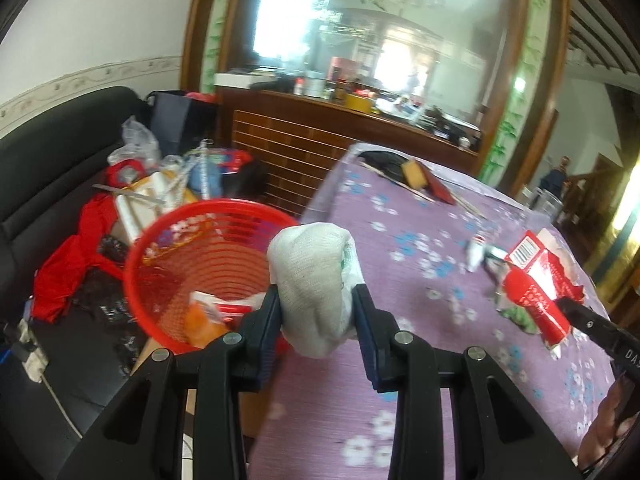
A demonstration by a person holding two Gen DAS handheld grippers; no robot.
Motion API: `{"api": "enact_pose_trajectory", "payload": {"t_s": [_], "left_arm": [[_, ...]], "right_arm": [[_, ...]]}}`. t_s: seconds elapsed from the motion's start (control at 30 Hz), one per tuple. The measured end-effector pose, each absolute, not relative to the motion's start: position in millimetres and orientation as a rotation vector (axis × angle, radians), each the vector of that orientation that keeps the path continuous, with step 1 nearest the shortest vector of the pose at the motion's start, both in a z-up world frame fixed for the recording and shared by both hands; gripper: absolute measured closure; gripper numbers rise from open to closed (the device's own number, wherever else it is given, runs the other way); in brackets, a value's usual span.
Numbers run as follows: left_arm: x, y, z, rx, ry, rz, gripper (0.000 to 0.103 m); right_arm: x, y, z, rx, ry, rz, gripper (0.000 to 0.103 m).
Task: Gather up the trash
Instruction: 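Carry tissue and carton over the red basket and open both grippers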
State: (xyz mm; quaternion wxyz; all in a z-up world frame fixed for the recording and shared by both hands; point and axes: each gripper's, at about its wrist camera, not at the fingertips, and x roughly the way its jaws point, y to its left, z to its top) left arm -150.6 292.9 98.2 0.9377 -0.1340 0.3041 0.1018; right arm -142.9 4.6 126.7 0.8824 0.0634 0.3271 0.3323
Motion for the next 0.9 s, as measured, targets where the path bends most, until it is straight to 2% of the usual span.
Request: {"api": "enact_pose_trajectory", "payload": {"t_s": [0.33, 0.7, 0.83, 0.9], "left_arm": [[-150.4, 352.6, 88.5, -0.317, 0.657, 0.283, 0.069], [-128.7, 377.0, 73.1, -0.320, 0.707, 0.301, 0.069], [-125.9, 385.8, 69.5, -0.321, 0.716, 0.317, 0.067], [-123.4, 389.1, 68.0, -0.319, 0.720, 0.318, 0.062]], "right_arm": [[-128.5, 78.7, 147.8, 0.038, 0.680, 0.765, 0.098], [-103.2, 164.0, 137.6, -0.062, 0.715, 0.790, 0.098], [-90.4, 197.0, 127.3, -0.084, 0.739, 0.798, 0.098], [-83.7, 211.1, 121.0, -0.089, 0.755, 0.792, 0.098]]}}
